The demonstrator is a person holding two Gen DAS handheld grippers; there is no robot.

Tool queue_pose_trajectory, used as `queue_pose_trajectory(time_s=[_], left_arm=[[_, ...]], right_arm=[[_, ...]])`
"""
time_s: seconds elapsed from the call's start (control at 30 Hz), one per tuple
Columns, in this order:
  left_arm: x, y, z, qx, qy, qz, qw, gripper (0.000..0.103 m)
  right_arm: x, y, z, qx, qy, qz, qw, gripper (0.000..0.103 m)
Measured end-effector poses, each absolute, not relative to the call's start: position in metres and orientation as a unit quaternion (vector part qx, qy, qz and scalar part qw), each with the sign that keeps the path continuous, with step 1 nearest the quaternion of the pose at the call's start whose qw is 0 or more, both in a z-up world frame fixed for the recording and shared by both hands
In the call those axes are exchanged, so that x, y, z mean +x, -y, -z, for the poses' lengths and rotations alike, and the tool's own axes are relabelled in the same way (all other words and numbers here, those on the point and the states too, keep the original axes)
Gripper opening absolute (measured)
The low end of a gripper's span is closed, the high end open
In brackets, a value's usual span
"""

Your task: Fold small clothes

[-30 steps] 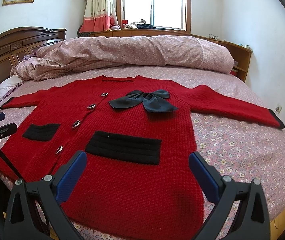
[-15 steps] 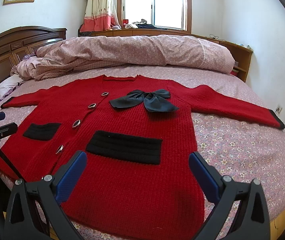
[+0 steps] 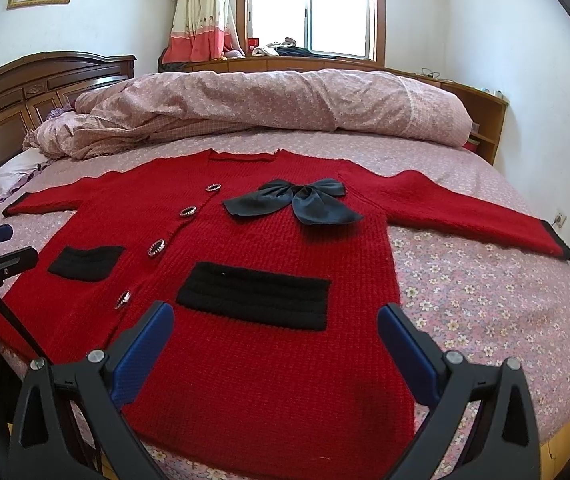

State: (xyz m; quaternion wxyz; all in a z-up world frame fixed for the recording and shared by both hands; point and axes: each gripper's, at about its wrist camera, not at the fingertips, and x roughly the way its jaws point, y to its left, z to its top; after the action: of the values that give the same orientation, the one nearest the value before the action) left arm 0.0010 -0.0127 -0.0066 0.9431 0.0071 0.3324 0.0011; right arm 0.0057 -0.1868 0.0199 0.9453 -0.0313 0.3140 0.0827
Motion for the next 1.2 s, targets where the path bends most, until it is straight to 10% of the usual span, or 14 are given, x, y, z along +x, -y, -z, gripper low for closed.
queue_pose_trajectory(time_s=[1.2], left_arm=[[0.065, -0.384, 0.056, -0.382, -0.371, -0.283, 0.798, 0.085]], right_arm=[[0.131, 0.09, -0.049, -0.079, -0.263, -0.2, 0.941, 0.103]])
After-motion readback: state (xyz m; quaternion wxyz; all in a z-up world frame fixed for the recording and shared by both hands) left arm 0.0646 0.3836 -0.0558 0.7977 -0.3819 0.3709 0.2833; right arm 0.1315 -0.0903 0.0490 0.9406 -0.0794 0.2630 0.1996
